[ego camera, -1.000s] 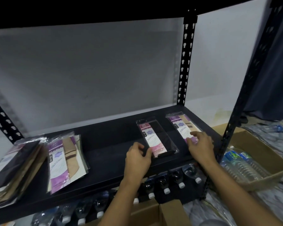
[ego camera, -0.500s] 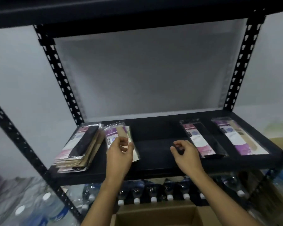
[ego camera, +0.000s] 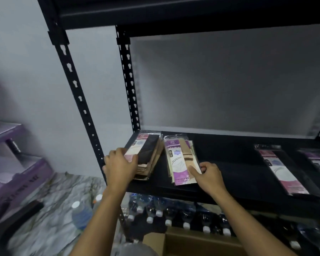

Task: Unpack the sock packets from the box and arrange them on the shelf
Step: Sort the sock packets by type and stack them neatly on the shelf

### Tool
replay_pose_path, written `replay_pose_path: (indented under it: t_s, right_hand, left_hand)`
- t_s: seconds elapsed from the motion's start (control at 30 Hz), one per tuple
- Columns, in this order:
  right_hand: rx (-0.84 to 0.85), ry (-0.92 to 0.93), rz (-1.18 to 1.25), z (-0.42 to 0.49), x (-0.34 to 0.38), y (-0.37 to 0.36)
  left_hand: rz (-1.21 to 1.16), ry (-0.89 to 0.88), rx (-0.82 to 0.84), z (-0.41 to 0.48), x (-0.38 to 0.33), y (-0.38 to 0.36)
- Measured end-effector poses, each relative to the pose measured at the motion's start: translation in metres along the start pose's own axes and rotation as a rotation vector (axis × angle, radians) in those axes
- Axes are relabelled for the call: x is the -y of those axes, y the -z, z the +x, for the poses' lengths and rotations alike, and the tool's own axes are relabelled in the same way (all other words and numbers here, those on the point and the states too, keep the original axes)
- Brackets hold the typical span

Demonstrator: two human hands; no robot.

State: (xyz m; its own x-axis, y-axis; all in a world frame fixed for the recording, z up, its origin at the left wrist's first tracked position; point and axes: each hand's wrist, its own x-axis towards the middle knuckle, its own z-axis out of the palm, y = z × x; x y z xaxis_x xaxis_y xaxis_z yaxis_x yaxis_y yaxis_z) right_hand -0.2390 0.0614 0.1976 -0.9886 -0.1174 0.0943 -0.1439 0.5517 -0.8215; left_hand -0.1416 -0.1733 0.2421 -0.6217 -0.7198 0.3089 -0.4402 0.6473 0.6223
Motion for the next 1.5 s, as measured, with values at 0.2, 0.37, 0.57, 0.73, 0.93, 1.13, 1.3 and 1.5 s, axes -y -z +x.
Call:
replay_pose_path:
  t_s: [0.2,0.37,0.57,0.73,0.93,1.13,1.3,1.5]
  right_hand:
    - [0.065,-0.118,-0.066,0.006,-0.001,-0.006]
    - [0.056,-0.119,0.005,0.003,0.012,0.002]
    - [0.024,-0.133,0.157,0.003,0.019,0.004]
    - [0.047,-0.187,0.377,-0.002,0.019,0.004]
    - [0.021,-0.183,0.498,-0.01,0.016,0.013]
    - [-0.021,-0.155,0.566,-0.02,0.004,0.031]
    - [-0.062,-0.138,0.61,-0.028,-0.008,0.053]
    - [-0.104,-0.143,0.632,-0.037,-0.026,0.076]
  left_hand:
    - [0.041,0.112,0.192,0.013,0.016,-0.004]
    - [0.086,0.121,0.276,0.024,0.017,-0.001]
    - [-0.018,0.133,0.291,0.023,0.009,0.015]
    - [-0.406,0.26,0.345,0.024,0.015,0.024]
    - [-0.812,0.365,0.334,0.001,0.017,0.018]
    - [-0.989,0.314,0.25,-0.034,0.009,0.001]
    - [-1.092,0.312,0.279,-0.058,-0.01,-0.02]
    - [-1.166,0.338,0.335,-0.079,-0.027,-0.046]
